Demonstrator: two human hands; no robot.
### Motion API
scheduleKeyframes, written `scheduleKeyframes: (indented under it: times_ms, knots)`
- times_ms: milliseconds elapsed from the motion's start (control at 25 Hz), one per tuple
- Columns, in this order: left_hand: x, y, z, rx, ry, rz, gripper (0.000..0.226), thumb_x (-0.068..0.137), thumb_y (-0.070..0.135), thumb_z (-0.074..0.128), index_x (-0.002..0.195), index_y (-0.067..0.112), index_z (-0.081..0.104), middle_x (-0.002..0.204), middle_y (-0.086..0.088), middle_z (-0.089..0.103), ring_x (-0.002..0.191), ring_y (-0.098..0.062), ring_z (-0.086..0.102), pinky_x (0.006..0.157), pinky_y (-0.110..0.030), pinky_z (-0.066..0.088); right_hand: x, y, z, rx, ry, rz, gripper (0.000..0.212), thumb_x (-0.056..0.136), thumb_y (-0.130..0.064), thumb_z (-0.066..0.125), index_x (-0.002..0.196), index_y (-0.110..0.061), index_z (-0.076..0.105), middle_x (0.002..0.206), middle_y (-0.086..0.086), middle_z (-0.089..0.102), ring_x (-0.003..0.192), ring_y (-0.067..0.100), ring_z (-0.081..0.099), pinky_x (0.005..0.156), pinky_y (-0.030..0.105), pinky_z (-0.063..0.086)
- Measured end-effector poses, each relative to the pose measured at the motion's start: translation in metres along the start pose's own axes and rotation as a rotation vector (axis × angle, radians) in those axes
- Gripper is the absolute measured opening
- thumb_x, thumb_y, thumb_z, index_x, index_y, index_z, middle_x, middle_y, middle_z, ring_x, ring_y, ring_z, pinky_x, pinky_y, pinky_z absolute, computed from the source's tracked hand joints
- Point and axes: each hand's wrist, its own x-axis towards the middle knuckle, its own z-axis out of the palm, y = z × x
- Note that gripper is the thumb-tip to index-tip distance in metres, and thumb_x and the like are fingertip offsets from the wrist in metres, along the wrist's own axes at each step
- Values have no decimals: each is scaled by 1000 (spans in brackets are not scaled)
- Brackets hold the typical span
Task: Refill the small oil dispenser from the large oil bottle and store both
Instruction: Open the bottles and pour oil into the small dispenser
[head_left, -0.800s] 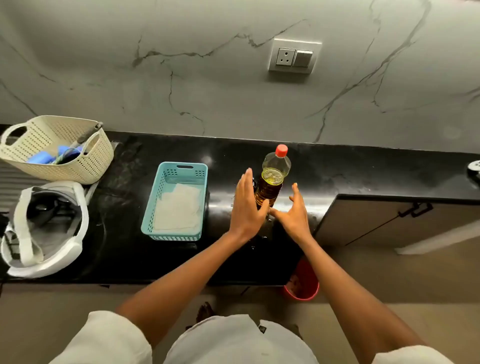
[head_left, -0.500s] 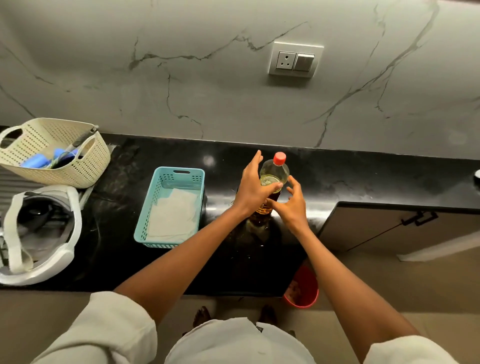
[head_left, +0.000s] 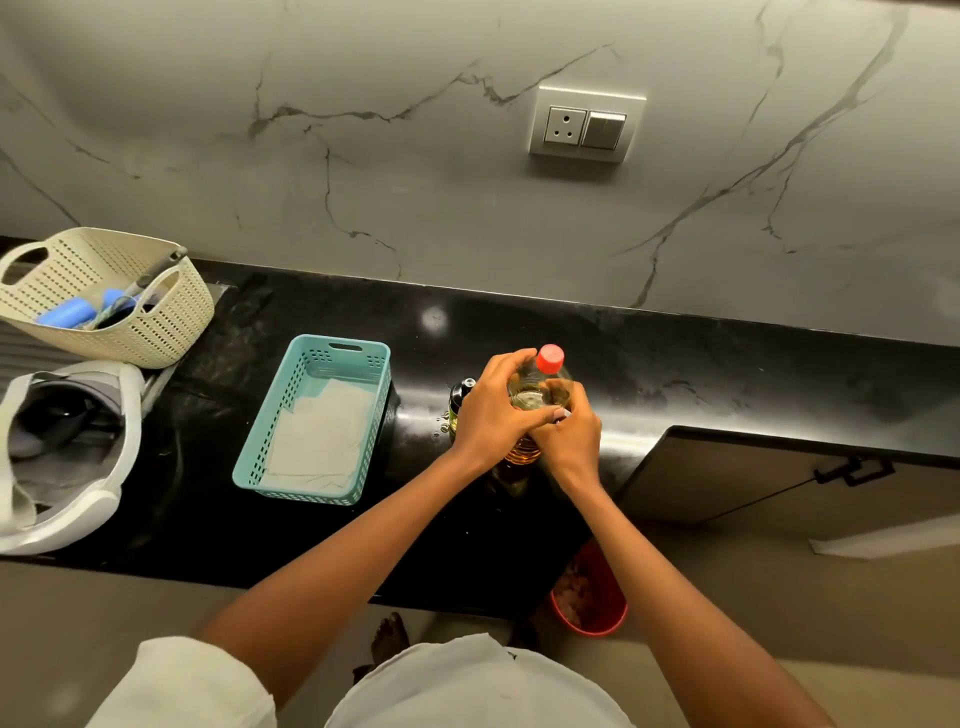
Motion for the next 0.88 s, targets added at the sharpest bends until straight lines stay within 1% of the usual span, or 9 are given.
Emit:
scheduleKeyframes:
  times_ms: [120, 240, 360, 440, 480, 560, 640, 720, 880]
  knots:
    - [-13, 3, 9, 24, 3, -4, 83, 75, 61, 86, 147, 35, 54, 139, 19, 58, 125, -3, 61, 100, -35, 59, -13, 3, -11, 37, 1, 23, 46, 80, -18, 85, 121, -27, 65, 107, -9, 76, 95, 12, 74, 81, 41, 64]
    - [-14, 4, 10, 21, 2, -2, 84, 76, 64, 84, 148, 36, 52, 140, 18, 58, 125, -3, 61, 99, -37, 59, -14, -1, -15, 8, -35, 6, 52, 81, -20, 87, 127, -23, 64, 112, -7, 76, 99, 13, 73, 82, 37, 64]
    - [-13, 3, 8, 8, -11, -13, 82, 78, 61, 84, 149, 37, 51, 141, 18, 57, 125, -5, 62, 98, -42, 60, -6, -13, -45, -83, -327, 13, 71, 78, -13, 91, 139, -25, 57, 128, -9, 68, 115, 9, 67, 94, 31, 57]
    - [-11, 0, 8, -7, -42, -26, 85, 78, 63, 84, 151, 37, 48, 145, 18, 56, 129, -6, 61, 102, -44, 59, 7, -24, -80, -317, -469, -21, 79, 80, -7, 89, 149, -19, 52, 143, 2, 60, 129, 19, 60, 105, 32, 49]
    - [-12, -3, 9, -21, -62, -45, 89, 77, 66, 84, 153, 37, 46, 148, 18, 54, 132, -7, 59, 104, -45, 58, 14, -32, -96, -406, -435, -68, 73, 84, -4, 84, 150, -14, 54, 144, 7, 60, 130, 24, 60, 107, 35, 49]
    - [-12, -6, 10, -25, -92, -87, 104, 72, 73, 84, 158, 37, 38, 157, 17, 49, 138, -10, 56, 109, -47, 56, 23, -60, -120, -441, -233, -174, 43, 96, -5, 73, 137, -12, 66, 127, 7, 72, 114, 25, 70, 101, 43, 57]
    - [-13, -7, 13, 28, -97, -114, 116, 66, 79, 84, 161, 38, 32, 159, 15, 49, 140, -11, 55, 109, -47, 55, 22, -99, -121, -468, -144, -256, 20, 102, -26, 70, 117, -15, 76, 102, 3, 77, 92, 21, 73, 84, 44, 62]
    - [-14, -5, 17, 96, -64, -117, 116, 63, 82, 83, 159, 40, 34, 151, 17, 57, 133, -10, 61, 103, -44, 59, 17, -130, -106, -637, -179, -308, 31, 99, -46, 70, 103, -16, 76, 93, 2, 74, 82, 22, 70, 75, 43, 61]
    - [-15, 6, 24, 149, 26, -84, 97, 67, 75, 82, 148, 38, 44, 135, 14, 68, 116, -12, 70, 90, -42, 63, 0, -145, -75, -893, -230, -385, 31, 102, -42, 68, 109, -12, 68, 106, 7, 69, 89, 30, 69, 77, 46, 60]
